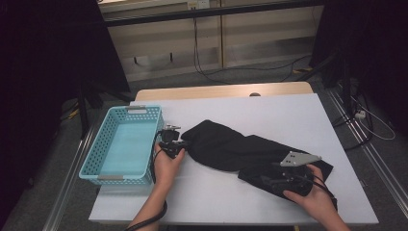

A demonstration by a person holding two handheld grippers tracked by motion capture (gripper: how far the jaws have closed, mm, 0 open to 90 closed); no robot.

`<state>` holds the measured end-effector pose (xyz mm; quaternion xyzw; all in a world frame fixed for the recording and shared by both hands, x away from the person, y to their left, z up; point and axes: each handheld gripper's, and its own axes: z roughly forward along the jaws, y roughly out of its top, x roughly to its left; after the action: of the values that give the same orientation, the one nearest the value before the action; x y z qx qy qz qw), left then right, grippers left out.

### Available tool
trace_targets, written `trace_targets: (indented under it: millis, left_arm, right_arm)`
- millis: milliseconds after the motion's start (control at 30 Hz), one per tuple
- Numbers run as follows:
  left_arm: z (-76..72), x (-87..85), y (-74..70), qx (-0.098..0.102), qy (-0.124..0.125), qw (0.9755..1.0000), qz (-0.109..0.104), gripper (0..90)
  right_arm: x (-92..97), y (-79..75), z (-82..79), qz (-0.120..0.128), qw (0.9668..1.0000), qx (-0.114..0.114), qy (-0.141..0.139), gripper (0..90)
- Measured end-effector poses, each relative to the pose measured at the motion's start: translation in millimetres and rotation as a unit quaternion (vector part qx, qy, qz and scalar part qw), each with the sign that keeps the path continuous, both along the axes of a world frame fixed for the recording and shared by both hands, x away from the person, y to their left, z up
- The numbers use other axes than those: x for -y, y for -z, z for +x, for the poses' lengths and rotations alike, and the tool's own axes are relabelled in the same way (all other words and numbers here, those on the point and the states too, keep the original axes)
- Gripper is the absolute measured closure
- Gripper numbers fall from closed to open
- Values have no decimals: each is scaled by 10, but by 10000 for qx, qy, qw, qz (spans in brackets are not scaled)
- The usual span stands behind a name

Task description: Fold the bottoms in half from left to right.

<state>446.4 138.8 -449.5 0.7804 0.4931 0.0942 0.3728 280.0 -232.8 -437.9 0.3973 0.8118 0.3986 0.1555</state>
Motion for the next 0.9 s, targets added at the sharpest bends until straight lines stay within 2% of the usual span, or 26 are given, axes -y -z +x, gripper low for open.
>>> trace_targets:
  millis: [133,267,367,467,600,733,833,900]
  left_arm:
    - [127,-44,-59,-9,-121,9999,30,837]
    - [244,-38,-149,153,-254,9995,104,839]
    - [300,-25,-157,196,-271,9993,151,839]
    - [329,-30,-135,179,-323,9993,91,838]
    - [348,-38,-117,184,-292,9994,96,837]
    - [351,-39,-122,229,-278,9993,45,834]
    - [356,-35,-132,226,-280,9993,40,835]
    - [364,-35,-136,225,-290,9993,44,835]
  right_arm:
    - [-51,5,-24,-36,9999,-17,-165,505]
    - [-141,12,-59,-75,9987,-55,-510,638]
    - [-243,32,-80,-109,9971,-83,-753,660]
    - [-331,89,-92,-248,9954,-106,-921,622]
    - [-366,152,-62,-461,9943,-140,-948,629]
    - [-402,178,-41,-504,9938,-54,-992,660]
    - [-425,168,-24,-561,9935,-66,-990,822]
    - [-424,152,-10,-621,9930,-104,-1002,859]
